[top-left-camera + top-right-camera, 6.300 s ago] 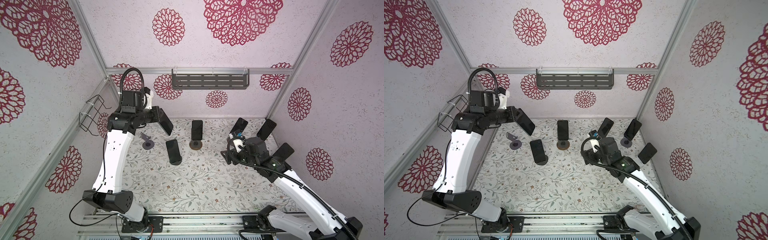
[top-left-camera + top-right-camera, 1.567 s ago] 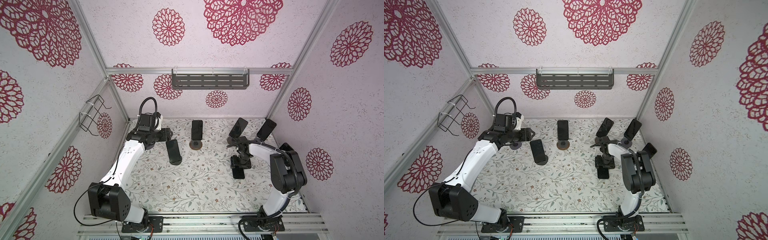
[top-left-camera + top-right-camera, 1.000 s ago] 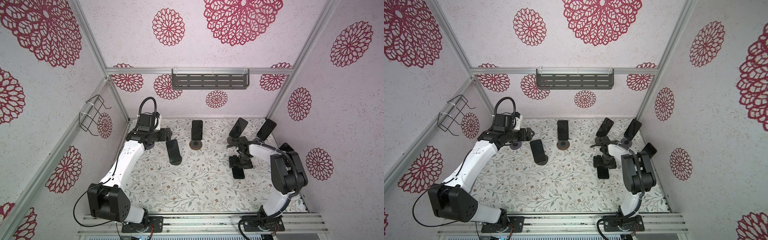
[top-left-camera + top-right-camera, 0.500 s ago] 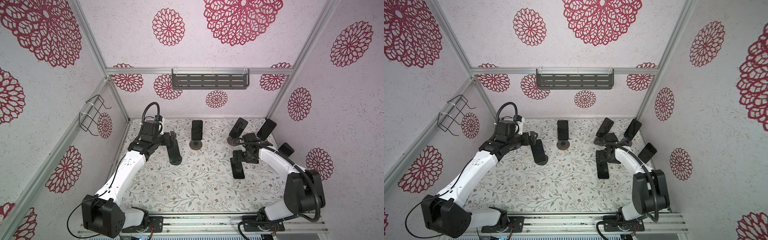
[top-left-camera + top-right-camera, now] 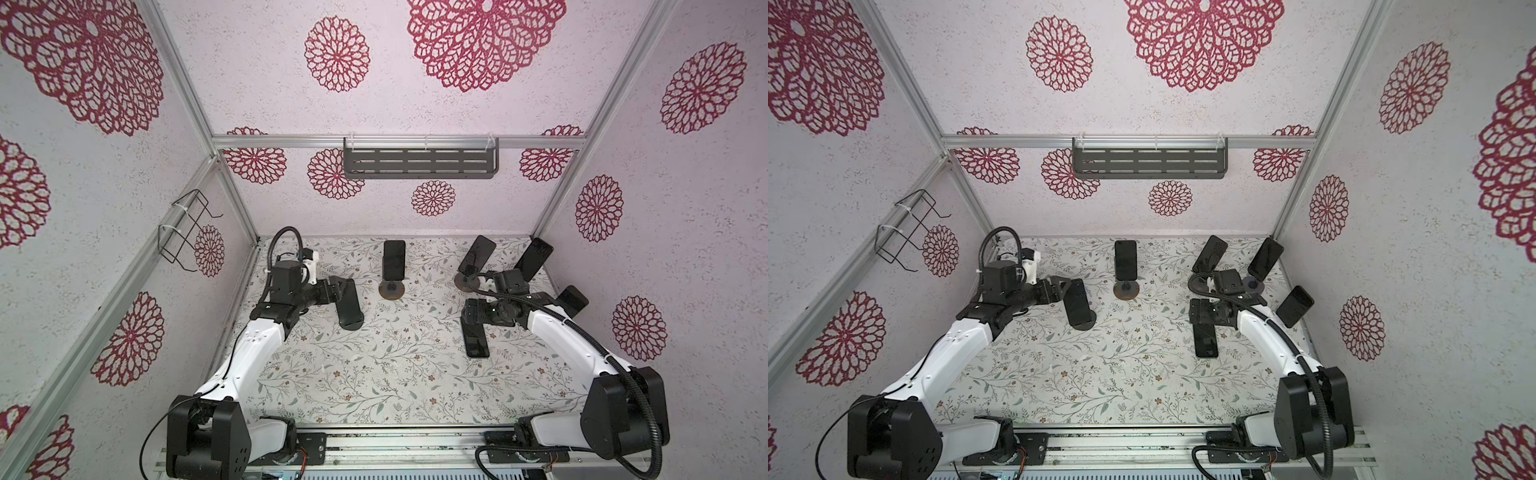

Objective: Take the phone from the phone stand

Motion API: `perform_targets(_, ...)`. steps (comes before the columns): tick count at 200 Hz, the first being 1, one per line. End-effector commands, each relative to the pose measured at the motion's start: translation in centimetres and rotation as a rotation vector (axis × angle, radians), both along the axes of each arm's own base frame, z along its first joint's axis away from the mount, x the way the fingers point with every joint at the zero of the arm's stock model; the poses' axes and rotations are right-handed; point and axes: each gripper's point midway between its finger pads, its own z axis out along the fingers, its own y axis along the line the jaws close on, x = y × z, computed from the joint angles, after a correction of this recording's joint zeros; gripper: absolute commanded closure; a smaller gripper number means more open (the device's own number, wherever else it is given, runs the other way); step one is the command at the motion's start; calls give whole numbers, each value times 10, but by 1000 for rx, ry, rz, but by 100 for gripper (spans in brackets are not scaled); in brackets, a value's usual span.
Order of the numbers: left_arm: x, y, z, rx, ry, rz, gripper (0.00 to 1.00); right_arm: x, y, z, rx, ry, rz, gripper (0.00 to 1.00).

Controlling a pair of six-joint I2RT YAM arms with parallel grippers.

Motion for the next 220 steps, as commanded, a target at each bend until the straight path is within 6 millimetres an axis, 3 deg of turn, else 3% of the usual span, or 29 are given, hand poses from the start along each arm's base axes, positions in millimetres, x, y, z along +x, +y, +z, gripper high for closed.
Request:
perform_targets(1,2,-6,28,-147,-140,-129,22,1,5,19,31,-54,31,4)
perform_targets(46,1,-16,20,-274,-184,-312,27,-9,6,21,38,-58,50,5)
perform_targets(91,17,11,2,-318,-183,-262,40,-20,5,27,36,-80,63,5)
perform_targets(127,23,4,-11,-369,-158,-301,40,-21,0,27,13,-82,51,5)
perform_targets(175,29,2,-31,-399,-127,-306,37,-22,8,31,68,-100,56,6)
perform_targets(220,30,-18,-46,-411,-92,-364,39,-21,5,28,52,-96,52,6)
